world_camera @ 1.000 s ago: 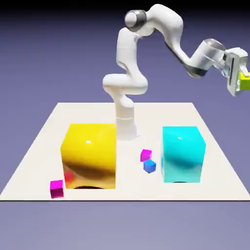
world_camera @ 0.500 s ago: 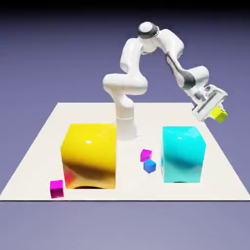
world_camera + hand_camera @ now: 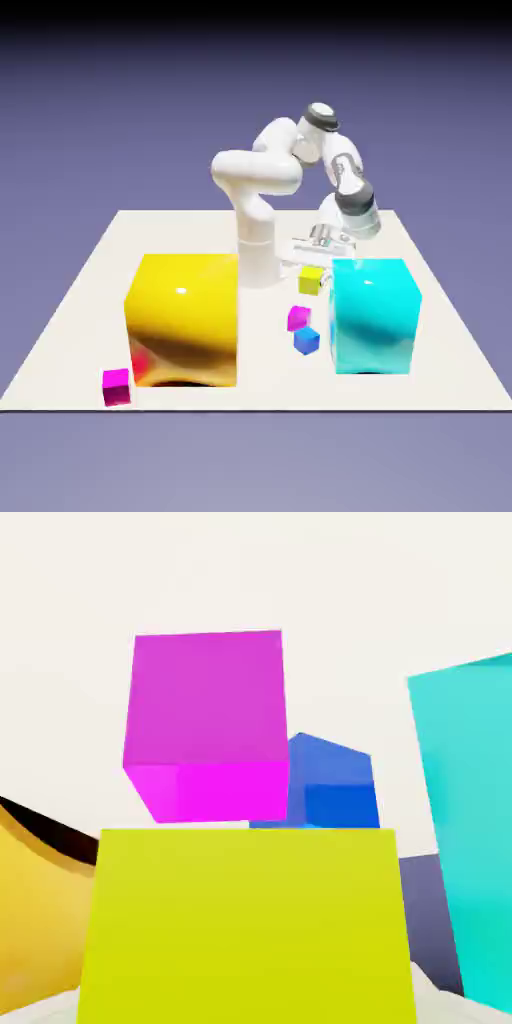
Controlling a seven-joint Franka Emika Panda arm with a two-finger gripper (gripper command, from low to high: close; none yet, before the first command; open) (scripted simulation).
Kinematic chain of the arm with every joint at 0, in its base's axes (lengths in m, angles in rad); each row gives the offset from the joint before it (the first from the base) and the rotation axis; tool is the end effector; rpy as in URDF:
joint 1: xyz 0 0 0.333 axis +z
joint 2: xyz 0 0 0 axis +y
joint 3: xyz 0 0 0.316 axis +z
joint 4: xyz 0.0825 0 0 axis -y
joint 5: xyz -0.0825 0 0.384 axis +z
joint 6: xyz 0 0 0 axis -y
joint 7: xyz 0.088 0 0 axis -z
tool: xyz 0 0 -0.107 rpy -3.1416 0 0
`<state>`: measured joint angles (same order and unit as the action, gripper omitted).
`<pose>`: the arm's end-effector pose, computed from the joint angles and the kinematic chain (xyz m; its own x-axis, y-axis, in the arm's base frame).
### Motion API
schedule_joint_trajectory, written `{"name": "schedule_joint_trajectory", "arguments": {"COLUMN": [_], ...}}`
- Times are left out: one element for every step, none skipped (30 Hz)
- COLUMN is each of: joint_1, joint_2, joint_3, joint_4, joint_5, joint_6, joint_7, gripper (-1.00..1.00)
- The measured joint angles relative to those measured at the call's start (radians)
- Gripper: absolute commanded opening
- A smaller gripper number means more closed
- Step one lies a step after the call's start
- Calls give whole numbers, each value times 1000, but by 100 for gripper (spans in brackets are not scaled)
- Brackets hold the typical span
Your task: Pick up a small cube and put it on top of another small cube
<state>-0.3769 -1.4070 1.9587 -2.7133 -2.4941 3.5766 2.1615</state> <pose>0.1373 0.1652 0.1549 0.0121 0.7653 -0.6436 0.5518 0.5316 0.6425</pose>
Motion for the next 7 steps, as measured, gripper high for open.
{"name": "schedule_joint_trajectory", "arguments": {"joint_1": [-36,-72,-109,-145,-176,-176,-176], "joint_2": [-1,-3,-4,-5,-7,-7,-7], "joint_3": [21,42,62,83,101,101,101], "joint_4": [7,15,22,29,35,35,35], "joint_5": [11,22,34,45,55,55,55], "joint_6": [-32,-64,-95,-127,-155,-156,-156], "joint_7": [-4,-8,-12,-15,-19,-19,-19], "gripper": [-100,-100,-100,-100,100,100,100]}}
